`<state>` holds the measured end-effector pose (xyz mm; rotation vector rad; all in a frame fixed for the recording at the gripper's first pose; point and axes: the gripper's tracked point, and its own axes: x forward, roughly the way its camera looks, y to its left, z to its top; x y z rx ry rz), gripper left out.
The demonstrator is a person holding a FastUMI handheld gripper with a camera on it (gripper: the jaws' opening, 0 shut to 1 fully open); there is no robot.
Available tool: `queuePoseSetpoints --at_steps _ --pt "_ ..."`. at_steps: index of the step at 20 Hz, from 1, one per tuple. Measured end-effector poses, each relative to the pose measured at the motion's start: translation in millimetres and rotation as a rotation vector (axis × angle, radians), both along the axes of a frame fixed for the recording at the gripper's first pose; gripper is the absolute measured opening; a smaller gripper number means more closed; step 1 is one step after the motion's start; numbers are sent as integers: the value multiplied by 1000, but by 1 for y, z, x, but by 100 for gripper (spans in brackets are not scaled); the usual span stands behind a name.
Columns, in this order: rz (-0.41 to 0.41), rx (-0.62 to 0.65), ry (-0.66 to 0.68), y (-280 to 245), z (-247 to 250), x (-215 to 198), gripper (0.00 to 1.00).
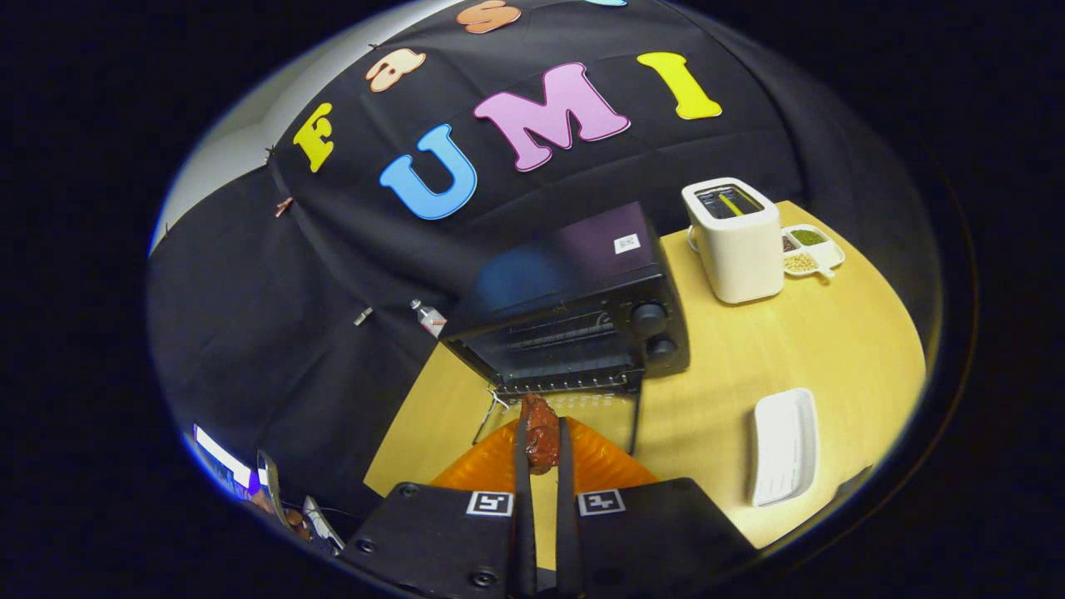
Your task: Open the toaster oven, put the food inside, and close the toaster oven door.
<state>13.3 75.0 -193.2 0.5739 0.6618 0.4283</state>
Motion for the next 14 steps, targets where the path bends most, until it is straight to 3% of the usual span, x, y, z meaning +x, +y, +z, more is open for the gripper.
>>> queuePoseSetpoints --at_steps 7,14 --pt "-115 53 -40 69 -26 75 13" --pt "-232 69 -34 84 -71 142 14"
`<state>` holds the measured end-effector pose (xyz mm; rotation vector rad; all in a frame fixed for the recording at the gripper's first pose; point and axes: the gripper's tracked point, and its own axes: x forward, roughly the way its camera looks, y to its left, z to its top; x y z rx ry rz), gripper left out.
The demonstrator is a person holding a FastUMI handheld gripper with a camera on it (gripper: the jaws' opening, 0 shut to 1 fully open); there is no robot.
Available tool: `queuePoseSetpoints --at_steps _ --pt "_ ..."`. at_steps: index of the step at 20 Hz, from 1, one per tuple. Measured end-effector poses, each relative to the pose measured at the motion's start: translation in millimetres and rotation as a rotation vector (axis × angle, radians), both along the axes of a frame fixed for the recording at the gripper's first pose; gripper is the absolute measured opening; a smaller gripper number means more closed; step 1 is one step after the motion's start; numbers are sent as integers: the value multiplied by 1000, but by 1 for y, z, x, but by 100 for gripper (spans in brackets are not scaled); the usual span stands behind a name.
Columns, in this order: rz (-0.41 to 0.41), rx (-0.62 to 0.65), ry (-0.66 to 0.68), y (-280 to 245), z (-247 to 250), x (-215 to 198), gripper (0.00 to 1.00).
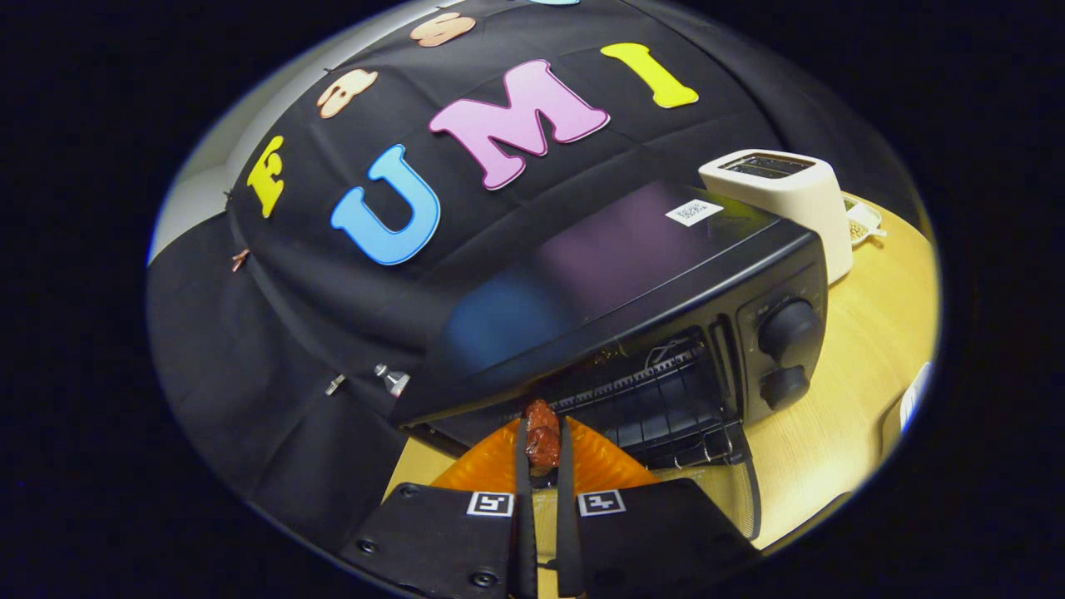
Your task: Open the toaster oven, put the food inside, and close the toaster oven door.
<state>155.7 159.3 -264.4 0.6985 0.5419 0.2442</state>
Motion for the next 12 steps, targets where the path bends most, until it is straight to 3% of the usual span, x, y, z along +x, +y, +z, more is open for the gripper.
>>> queuePoseSetpoints --at_steps 4,9,12 --pt "-59 40 6 3 -11 25 13" --pt "-86 -7 27 -2 -32 34 15" --pt "-122 -95 79 -20 -47 31 27"
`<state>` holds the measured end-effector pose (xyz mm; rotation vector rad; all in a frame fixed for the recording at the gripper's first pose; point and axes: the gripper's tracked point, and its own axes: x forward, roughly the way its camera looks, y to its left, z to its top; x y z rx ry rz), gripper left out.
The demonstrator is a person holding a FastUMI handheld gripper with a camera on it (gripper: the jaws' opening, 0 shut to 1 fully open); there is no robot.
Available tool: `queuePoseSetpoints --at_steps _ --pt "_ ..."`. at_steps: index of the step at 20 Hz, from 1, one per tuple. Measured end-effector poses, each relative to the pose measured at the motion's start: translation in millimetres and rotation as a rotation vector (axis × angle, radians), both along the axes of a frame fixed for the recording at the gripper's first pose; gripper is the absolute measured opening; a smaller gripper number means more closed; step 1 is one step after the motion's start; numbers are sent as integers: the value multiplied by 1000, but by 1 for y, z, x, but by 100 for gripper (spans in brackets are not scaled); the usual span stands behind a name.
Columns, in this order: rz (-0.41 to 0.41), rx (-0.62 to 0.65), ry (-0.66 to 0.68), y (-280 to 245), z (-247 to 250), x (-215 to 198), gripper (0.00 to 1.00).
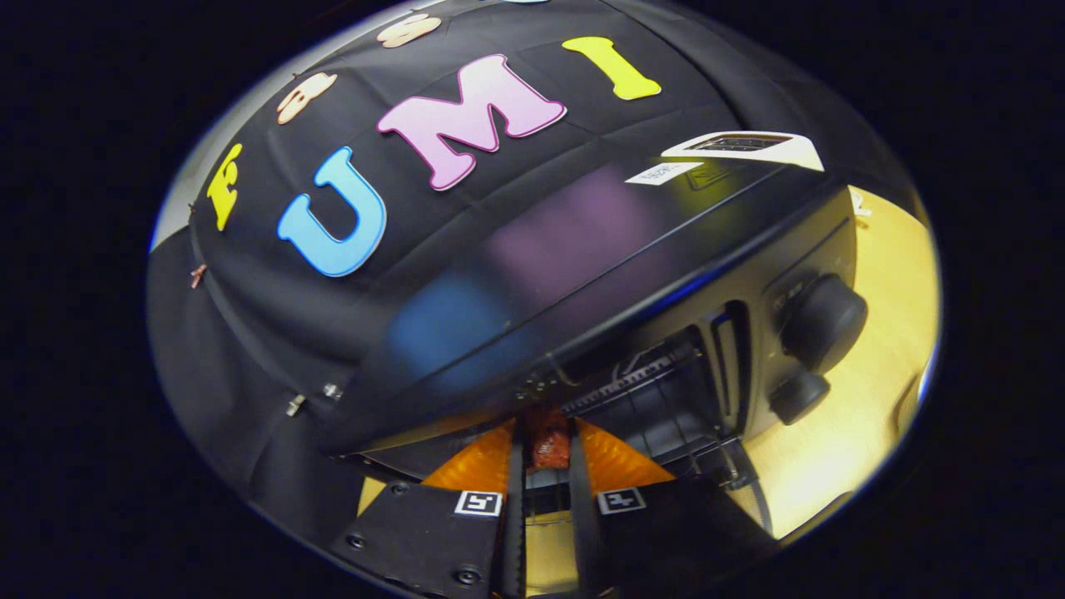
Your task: Open the toaster oven, put the food inside, and close the toaster oven door.
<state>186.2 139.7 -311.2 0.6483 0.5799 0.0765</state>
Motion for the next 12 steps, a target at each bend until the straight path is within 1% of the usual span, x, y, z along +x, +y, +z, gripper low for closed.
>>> queuePoseSetpoints --at_steps 1,2,4,6,7,8,12 --pt "-19 -40 17 -9 -5 -2 36" --pt "-27 -61 22 -15 -6 -4 37" --pt "-30 -68 4 -22 1 -4 53" --pt "-13 -54 -6 -22 10 -12 81" --pt "-9 -68 -8 -26 12 -17 95" --pt "-7 -91 -17 -31 15 -22 97" --pt "-1 -177 -37 -49 29 -47 98"
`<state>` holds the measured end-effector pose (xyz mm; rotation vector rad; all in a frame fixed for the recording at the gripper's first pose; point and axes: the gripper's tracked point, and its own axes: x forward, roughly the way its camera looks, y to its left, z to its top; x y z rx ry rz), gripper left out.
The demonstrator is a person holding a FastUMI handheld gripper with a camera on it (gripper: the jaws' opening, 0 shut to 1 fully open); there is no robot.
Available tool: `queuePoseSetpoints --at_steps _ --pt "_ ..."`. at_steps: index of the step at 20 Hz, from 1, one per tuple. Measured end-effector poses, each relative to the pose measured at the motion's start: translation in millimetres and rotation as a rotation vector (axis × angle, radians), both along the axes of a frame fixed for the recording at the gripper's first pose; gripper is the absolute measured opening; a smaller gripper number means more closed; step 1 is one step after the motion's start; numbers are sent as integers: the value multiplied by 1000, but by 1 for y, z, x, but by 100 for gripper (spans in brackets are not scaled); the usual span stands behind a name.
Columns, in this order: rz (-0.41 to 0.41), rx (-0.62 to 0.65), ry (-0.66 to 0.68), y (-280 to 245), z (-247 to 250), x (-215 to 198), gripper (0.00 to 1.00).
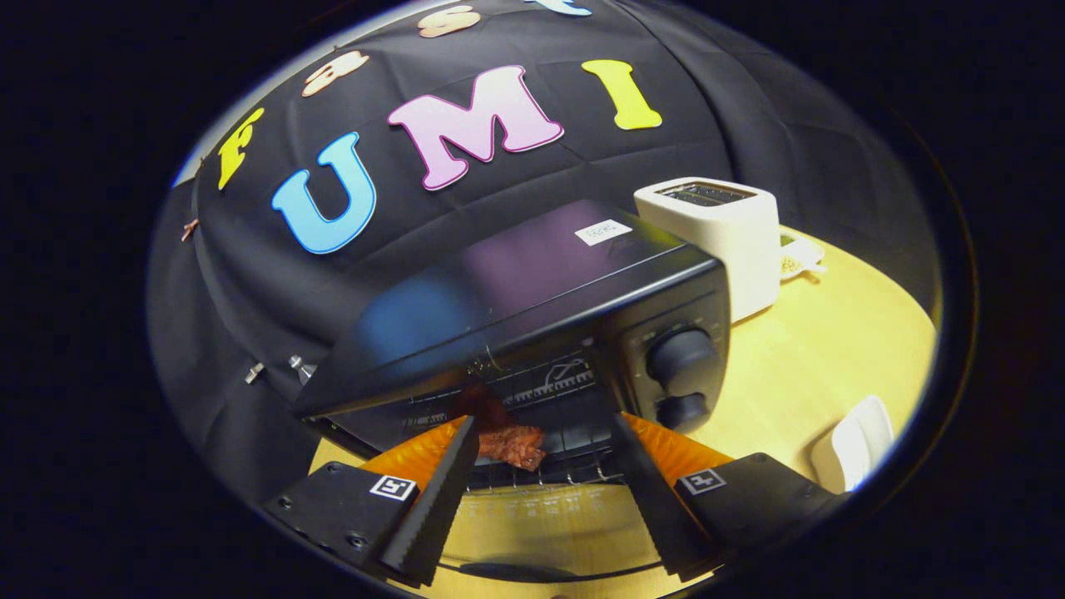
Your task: Open the toaster oven, put the food inside, and close the toaster oven door.
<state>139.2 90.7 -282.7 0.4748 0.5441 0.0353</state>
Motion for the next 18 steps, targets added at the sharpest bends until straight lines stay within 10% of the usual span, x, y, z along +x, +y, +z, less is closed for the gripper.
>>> queuePoseSetpoints --at_steps 18 --pt "163 -40 8 34 43 -120 98"
